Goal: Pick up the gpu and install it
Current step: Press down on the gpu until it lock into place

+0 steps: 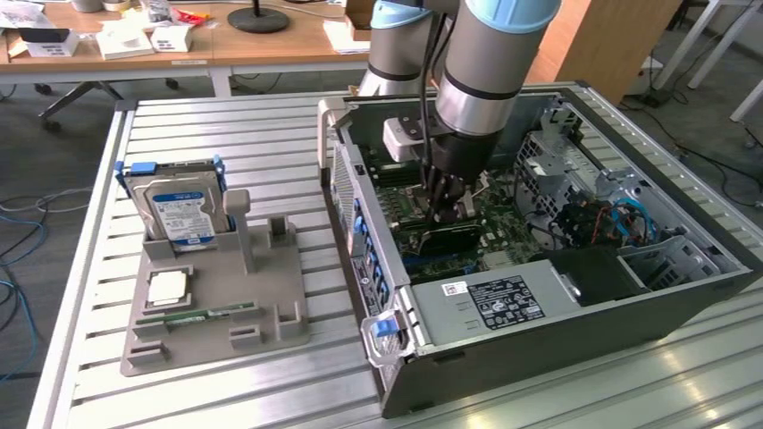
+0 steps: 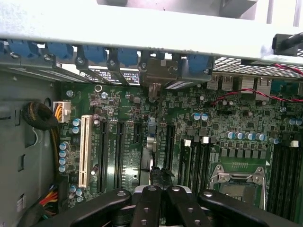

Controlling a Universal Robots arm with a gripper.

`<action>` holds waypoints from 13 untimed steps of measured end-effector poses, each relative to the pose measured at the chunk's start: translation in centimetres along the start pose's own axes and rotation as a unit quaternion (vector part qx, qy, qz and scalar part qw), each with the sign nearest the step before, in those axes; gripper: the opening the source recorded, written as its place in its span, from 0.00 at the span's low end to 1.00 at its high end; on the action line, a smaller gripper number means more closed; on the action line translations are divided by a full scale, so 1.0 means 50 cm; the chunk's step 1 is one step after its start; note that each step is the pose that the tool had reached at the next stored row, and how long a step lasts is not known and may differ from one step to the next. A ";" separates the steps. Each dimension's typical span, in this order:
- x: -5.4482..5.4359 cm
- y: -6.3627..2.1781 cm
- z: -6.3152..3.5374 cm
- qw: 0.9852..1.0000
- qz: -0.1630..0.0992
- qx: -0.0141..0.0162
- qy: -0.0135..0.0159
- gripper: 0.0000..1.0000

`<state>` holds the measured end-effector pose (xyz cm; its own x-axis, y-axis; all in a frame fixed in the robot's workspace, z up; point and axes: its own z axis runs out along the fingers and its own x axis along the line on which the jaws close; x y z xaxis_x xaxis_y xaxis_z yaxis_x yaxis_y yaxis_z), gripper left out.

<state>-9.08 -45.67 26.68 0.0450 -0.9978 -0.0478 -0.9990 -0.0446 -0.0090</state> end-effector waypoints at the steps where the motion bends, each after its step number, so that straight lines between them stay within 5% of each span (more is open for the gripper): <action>1: 0.000 0.000 0.001 1.000 0.000 0.000 0.000 0.11; 13: 0.000 0.002 0.004 1.000 -0.001 0.000 0.000 0.11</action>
<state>-9.18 -45.68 26.46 0.0470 -0.9978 -0.0471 -0.9989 -0.0466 -0.0088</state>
